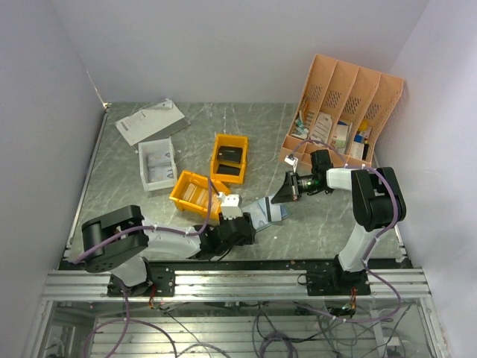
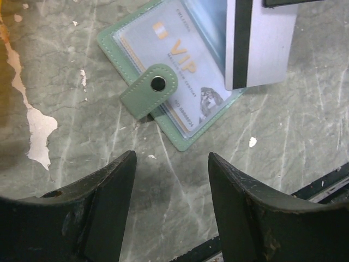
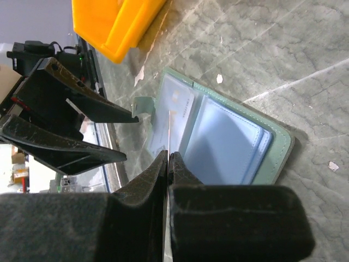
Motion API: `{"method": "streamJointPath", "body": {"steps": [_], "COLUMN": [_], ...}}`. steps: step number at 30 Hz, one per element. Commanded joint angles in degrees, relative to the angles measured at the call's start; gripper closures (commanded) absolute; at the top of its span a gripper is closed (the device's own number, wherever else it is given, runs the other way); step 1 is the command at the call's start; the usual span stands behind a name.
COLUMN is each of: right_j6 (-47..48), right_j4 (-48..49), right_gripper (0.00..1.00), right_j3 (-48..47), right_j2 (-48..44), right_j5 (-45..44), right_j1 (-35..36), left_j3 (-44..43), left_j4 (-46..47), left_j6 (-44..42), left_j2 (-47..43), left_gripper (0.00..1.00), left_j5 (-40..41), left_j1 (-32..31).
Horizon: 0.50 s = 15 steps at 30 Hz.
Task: Put the credit cards into the card holder
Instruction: Insert the credit card into the card holder.
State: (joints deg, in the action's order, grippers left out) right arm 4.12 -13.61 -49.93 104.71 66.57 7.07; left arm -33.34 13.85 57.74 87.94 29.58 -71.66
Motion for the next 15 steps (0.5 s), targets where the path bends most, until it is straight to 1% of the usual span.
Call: {"method": "streamJointPath", "body": {"steps": [1,4,15], "right_j6": [1.1,1.7,1.5], "right_j4": [-0.1,-0.8,-0.7], "right_gripper": [1.0,1.0,1.0], "right_j3": [-0.9,-1.3,-1.1], "right_j2": [-1.0,-0.2,-1.5], "right_j5": [-0.3,-0.2,0.0], "right_j1": [-0.6,-0.6,-0.9], "left_j3": [-1.8,-1.8,-2.7], "left_j4": [-0.2,-0.3,-1.6], "left_j6": [0.5,0.6,1.0], "left_j2": [0.8,1.1,2.5], "left_gripper": [0.34,0.34,0.35], "left_j5": [0.5,0.2,-0.4], "left_j1": [0.7,1.1,2.3]}}
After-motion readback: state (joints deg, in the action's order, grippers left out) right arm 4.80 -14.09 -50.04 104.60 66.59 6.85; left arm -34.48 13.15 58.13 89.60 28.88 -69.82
